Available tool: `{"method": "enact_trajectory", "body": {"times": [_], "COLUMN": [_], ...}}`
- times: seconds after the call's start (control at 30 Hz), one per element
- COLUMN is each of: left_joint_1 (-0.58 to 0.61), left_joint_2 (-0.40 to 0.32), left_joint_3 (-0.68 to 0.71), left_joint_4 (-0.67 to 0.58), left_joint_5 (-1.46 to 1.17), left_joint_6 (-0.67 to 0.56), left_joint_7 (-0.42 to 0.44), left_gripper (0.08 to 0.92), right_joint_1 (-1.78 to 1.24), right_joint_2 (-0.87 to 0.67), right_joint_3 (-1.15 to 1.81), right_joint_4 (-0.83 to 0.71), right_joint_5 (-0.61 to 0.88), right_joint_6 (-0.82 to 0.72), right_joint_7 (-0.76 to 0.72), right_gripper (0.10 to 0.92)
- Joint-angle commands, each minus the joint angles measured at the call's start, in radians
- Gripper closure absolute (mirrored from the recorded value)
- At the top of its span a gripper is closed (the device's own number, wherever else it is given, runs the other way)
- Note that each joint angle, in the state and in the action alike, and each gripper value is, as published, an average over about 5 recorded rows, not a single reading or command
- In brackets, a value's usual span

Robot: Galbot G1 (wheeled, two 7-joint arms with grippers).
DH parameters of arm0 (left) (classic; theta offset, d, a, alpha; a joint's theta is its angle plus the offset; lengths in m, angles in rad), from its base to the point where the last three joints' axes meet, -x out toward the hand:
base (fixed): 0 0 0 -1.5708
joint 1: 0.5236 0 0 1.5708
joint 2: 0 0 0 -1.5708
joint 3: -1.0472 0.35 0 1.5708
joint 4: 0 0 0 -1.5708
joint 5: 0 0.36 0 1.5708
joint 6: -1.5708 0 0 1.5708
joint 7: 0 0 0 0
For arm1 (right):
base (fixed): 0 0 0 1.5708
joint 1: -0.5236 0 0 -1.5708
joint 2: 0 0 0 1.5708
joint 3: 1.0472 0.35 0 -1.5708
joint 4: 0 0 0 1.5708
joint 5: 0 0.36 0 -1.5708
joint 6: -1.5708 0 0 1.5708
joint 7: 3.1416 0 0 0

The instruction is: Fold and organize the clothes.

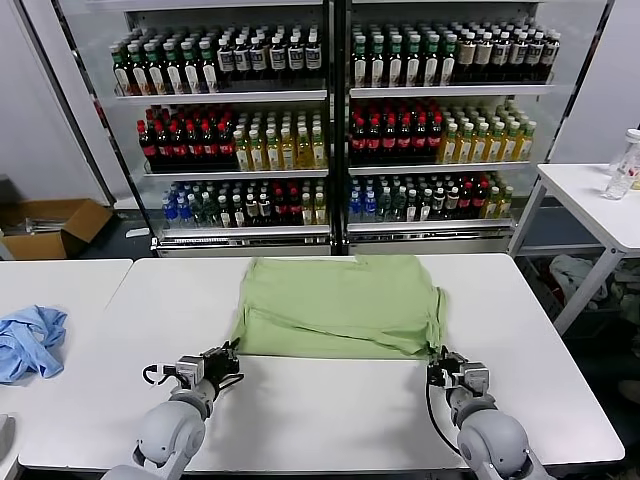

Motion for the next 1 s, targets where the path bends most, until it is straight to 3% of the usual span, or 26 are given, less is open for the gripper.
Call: {"method": "enact_trajectory", "body": {"times": [0.03,0.2,0.37,0.47,0.67,0.87,1.0], "left_joint_1": [0.198,0.435,0.612,0.625,0.435,0.127,-0.128], "left_joint_2": [0.021,0.022,-0.002,0.004,0.076,0.165,0.157], "left_joint_3": [-0.072,-0.156,-0.212,-0.241,-0.280,-0.184,-0.031], "left_joint_4": [-0.205,-0.373,-0.479,-0.524,-0.497,-0.272,-0.067], "left_joint_5": [-0.018,0.018,0.077,0.089,0.042,-0.064,-0.083], "left_joint_6": [0.002,-0.005,-0.006,-0.004,0.003,0.021,0.035], "left_joint_7": [-0.004,-0.012,-0.004,0.003,0.001,-0.010,-0.028], "left_gripper": [0.904,0.904,0.895,0.836,0.664,0.490,0.386], "right_joint_1": [-0.173,-0.403,-0.497,-0.465,-0.183,0.280,0.563], "right_joint_2": [-0.036,-0.053,-0.052,-0.055,-0.122,-0.145,-0.071], "right_joint_3": [0.061,0.162,0.209,0.230,0.221,-0.029,-0.195], "right_joint_4": [0.154,0.310,0.407,0.449,0.393,0.066,-0.198], "right_joint_5": [0.004,-0.074,-0.148,-0.152,0.025,0.100,0.077], "right_joint_6": [-0.007,0.008,-0.011,0.013,0.018,-0.018,-0.026], "right_joint_7": [0.003,-0.017,-0.025,-0.019,0.023,0.038,0.034], "right_gripper": [0.884,0.872,0.750,0.672,0.516,0.334,0.228]}}
